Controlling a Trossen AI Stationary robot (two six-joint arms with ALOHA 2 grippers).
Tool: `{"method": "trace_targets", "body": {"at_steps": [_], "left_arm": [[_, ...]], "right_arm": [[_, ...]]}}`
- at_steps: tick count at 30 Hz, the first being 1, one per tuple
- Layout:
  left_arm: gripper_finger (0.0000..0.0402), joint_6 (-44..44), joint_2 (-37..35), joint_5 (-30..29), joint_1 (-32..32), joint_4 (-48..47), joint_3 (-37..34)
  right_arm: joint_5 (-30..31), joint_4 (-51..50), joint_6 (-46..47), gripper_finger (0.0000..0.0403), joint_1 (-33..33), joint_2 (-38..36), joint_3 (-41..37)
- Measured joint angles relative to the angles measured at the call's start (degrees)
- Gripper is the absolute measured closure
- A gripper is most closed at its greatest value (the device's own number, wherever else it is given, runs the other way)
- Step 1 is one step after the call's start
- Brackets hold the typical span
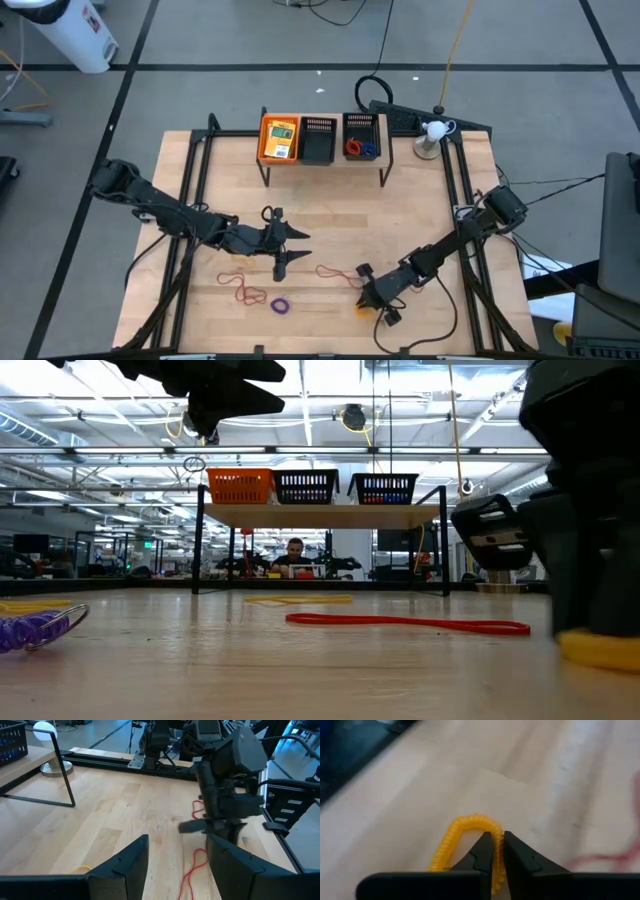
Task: Pick & Place Office Desk Supplies
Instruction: Put the yellow spring keychain into the right black bin on the shelf
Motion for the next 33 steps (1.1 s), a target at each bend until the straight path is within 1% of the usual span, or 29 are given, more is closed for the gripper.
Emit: {"method": "trace_targets", "body": {"at_steps": [3,6,11,15,21,23,27,30,33], "left_arm": [[0.0206,-0.02,0.0,0.0,0.0,0.0,0.0],[0.0206,-0.31,0.0,0.0,0.0,0.02,0.0],[0.0206,-3.05,0.0,0.0,0.0,-0.22,0.0],[0.0206,-3.46,0.0,0.02,0.0,-0.13,0.0],[0.0206,-4.39,0.0,0.04,0.0,-0.25,0.0],[0.0206,-4.37,0.0,0.04,0.0,-0.26,0.0],[0.0206,-4.37,0.0,0.07,0.0,-0.26,0.0],[0.0206,-4.28,0.0,0.07,0.0,-0.24,0.0],[0.0206,-4.05,0.0,0.07,0.0,-0.26,0.0]], "right_arm": [[1.0,-0.71,-1.98,0.0391,-0.07,-2.55,-0.13],[3.05,-4.27,-5.01,0.0393,-0.09,-7.49,-0.37],[10.66,-9.55,-12.47,0.0397,-0.17,-19.08,-0.2],[13.96,-8.94,-19.97,0.0399,-0.91,-29.51,-0.2],[24.72,-7.27,-30.59,0.04,-3.66,-42.41,-0.17],[27.47,-5.3,-34.12,0.04,-5.61,-45.59,-0.17],[29.08,-1.05,-39.55,0.04,-11.94,-50.72,-0.15],[28.91,1.13,-40.19,0.04,-18.73,-53.08,-0.11],[28.64,1.03,-39.23,0.04,-26.14,-53.64,-0.11]]}}
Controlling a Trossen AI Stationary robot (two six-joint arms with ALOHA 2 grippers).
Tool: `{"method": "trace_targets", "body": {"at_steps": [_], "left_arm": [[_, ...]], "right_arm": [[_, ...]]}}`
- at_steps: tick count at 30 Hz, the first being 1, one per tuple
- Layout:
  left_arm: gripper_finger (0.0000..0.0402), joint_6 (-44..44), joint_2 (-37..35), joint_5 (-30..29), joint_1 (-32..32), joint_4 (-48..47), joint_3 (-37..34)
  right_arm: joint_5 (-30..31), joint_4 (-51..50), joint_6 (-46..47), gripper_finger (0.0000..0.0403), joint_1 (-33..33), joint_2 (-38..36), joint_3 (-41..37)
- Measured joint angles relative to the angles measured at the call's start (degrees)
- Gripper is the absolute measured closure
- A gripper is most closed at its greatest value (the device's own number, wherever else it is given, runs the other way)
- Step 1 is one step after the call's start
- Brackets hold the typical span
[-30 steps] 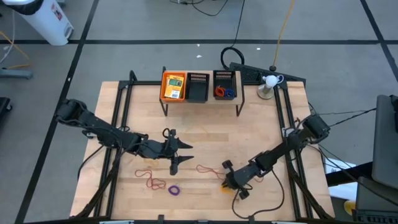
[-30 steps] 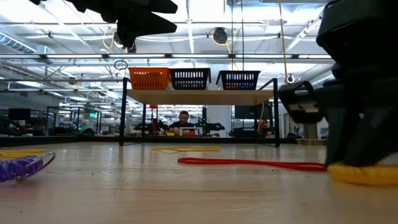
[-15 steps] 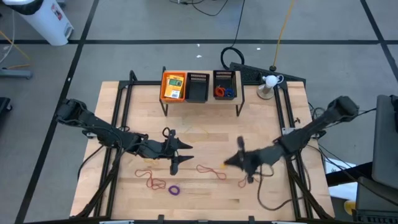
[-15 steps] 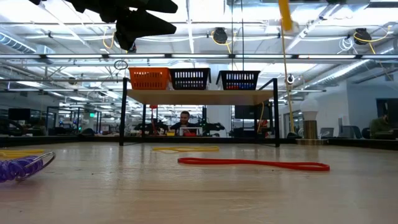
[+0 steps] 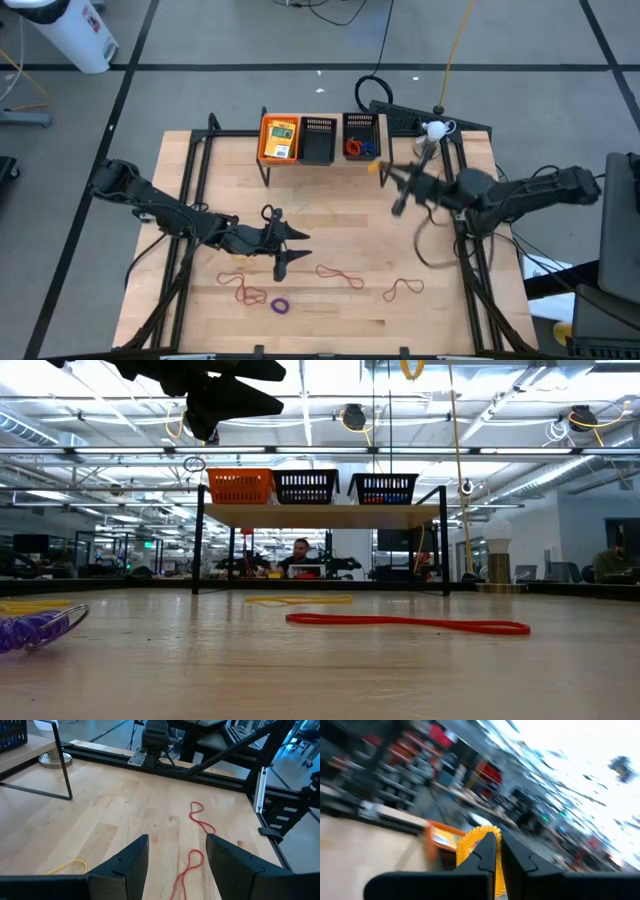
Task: Pick & Place Office Desk Supplies
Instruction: Put the yellow spring keychain into the right black bin on the shelf
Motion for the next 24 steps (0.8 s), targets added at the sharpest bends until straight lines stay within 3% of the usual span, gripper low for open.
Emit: {"method": "trace_targets", "body": {"at_steps": [3,8,10,19,24], "left_arm": [[0.0206,0.07,0.0,0.0,0.0,0.0,0.0],[0.0206,1.41,-0.02,-0.02,0.0,0.02,0.0],[0.0206,1.56,-0.02,-0.02,0.0,0.02,0.0],[0.0206,1.98,-0.02,0.02,0.0,-0.2,0.0],[0.0206,1.56,-0.02,0.13,0.0,-0.64,0.0]], "right_arm": [[-3.47,-0.28,1.85,0.04,-7.22,0.91,0.02],[-16.93,0.14,10.77,0.04,-17.65,4.49,0.0],[-19.38,0.81,12.66,0.04,-20.78,6.62,0.02],[-20.11,6.65,15.72,0.0399,-30.95,15.33,0.02],[-21.18,7.09,15.74,0.0385,-32.78,17.62,0.02]]}}
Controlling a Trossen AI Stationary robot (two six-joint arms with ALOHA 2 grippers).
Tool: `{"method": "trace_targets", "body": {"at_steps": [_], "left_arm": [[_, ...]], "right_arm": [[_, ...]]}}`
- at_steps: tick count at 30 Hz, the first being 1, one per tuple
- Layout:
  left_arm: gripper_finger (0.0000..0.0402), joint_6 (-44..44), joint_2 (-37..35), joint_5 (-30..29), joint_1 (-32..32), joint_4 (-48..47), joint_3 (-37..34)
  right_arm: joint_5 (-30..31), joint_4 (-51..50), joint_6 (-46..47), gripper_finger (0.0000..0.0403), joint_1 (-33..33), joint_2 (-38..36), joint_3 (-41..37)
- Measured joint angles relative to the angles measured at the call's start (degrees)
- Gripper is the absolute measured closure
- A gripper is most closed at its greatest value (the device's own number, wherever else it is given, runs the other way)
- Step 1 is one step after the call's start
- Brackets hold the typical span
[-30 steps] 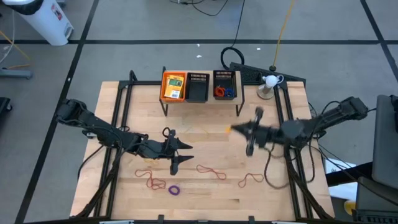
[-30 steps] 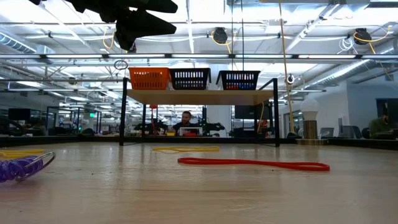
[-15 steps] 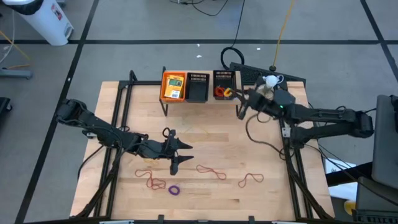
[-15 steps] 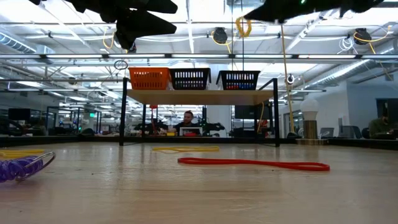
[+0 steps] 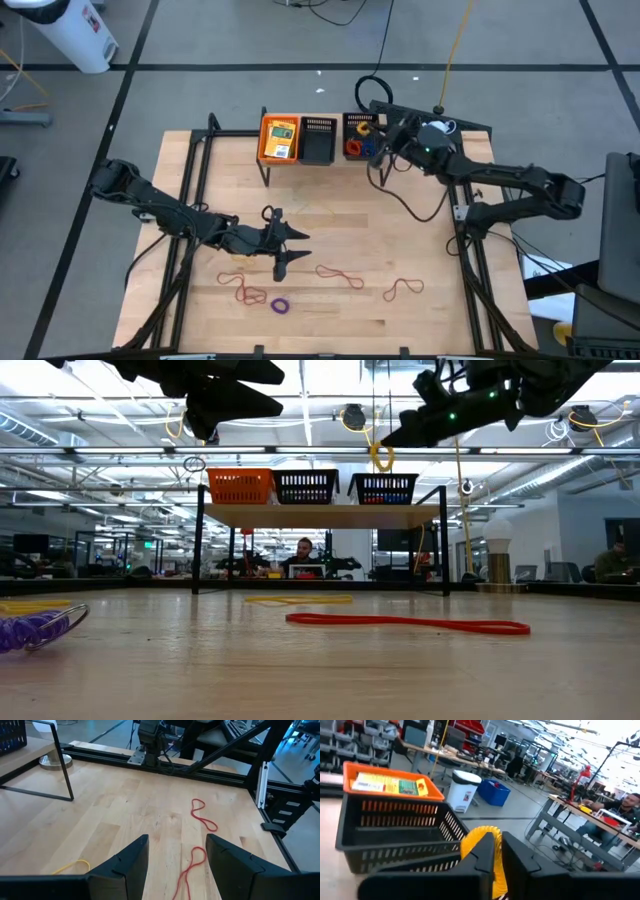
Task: Pick & Place Office Desk Supplies
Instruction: Put the yellow spring keychain into the right black bin on the shelf, then put the violet spring keychain into the right black bin on the shelf
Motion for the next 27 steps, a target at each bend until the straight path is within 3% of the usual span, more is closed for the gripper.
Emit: {"method": "trace_targets", "body": {"at_steps": [8,13,15,19,21,24,27], "left_arm": [[0.0206,-3.41,0.0,0.02,-0.07,-1.24,0.0],[0.0206,-2.98,0.0,-0.88,-0.06,-0.9,0.0],[0.0206,-2.07,0.0,-2.61,-0.07,0.08,0.0],[0.0206,5.05,0.6,-2.46,-0.2,5.06,0.0],[0.0206,8.34,0.7,-0.48,-1.17,5.26,0.0],[0.0206,6.22,0.66,-0.83,-3.63,-0.36,0.0],[0.0206,-1.61,0.76,-3.55,-7.15,-9.43,-0.09]], "right_arm": [[-0.02,2.66,-0.04,0.0263,0.43,-0.2,0.0],[-1.56,4.17,8.35,0.0185,1.05,-0.71,0.09],[-8.28,3.7,12.93,0.0164,2.34,-0.8,0.09],[-28.59,2.87,20.58,0.0144,8.37,-0.72,-1.07],[-32.52,3.17,22.23,0.0143,14.2,-0.07,-2.98],[-29.41,2.65,22.47,0.0149,24.67,0.11,-7.64],[-18.0,5.01,21.89,0.0155,34.85,1.03,-11.97]]}}
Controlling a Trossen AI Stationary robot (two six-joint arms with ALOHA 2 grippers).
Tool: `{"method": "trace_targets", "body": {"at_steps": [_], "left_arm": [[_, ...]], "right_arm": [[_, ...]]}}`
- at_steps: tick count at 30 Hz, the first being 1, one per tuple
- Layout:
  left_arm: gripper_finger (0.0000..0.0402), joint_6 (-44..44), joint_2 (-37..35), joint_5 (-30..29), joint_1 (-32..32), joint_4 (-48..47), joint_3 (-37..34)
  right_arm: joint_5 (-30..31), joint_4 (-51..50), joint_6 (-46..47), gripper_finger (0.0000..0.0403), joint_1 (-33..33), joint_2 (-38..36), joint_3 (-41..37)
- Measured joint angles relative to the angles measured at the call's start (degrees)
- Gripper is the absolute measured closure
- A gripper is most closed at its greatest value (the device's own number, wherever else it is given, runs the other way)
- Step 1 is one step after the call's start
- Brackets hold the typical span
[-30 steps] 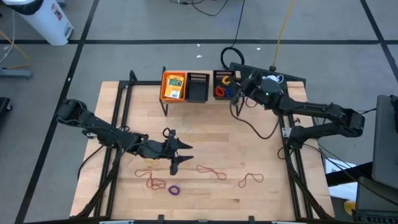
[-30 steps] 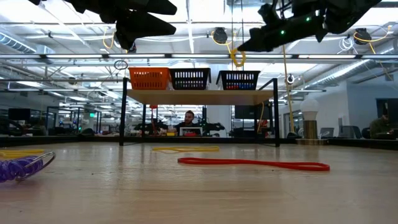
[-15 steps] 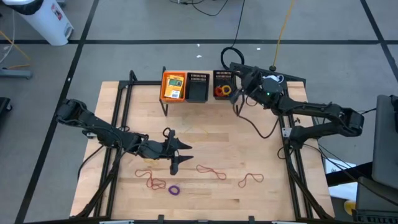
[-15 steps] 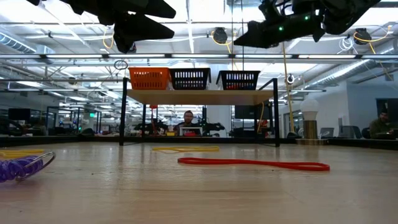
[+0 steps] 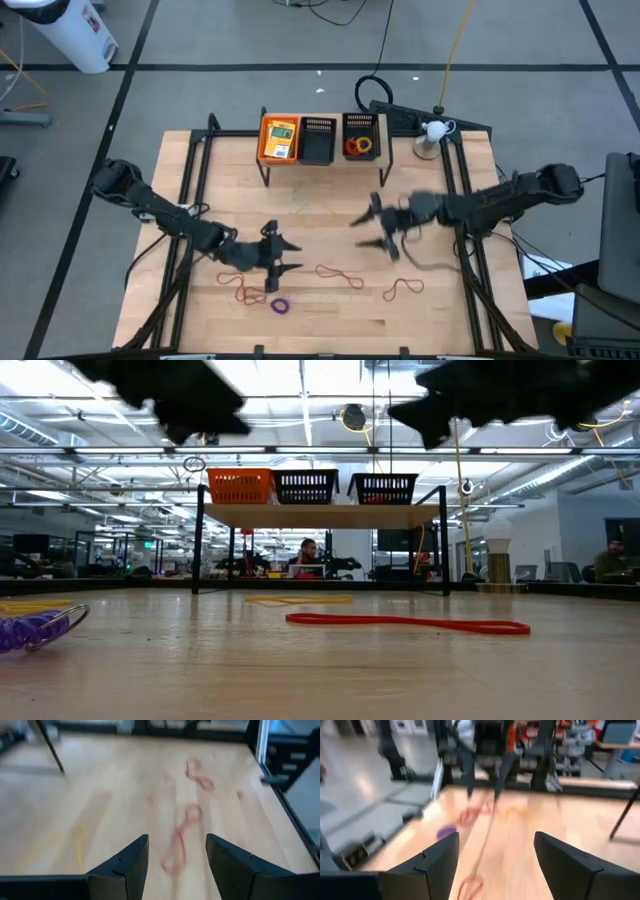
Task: Pick & Place Office Desk Supplies
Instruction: Put the violet spring keychain into the right black bin on the shelf
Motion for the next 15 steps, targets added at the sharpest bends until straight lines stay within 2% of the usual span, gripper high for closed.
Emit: {"method": "trace_targets", "body": {"at_steps": [4,7,10,15], "left_arm": [[0.0206,-10.92,-0.02,-0.77,-4.65,-8.6,0.02],[0.0206,-17.58,-0.02,-1.18,-6.6,-13.0,0.02],[0.0206,-23.15,0.59,0.9,-7.83,-15.46,0.04],[0.0206,-31.23,5.14,9.5,-7.93,-16.86,0.09]], "right_arm": [[12.34,6.93,0.16,0.0161,10.53,3.36,-5.4],[18.41,13.91,0.16,0.0164,14.96,7.11,-8.13],[21.24,20.17,0.13,0.0165,16.72,12.01,-9.68],[21.4,28.33,-0.18,0.0166,16.31,19.61,-10.01]]}}
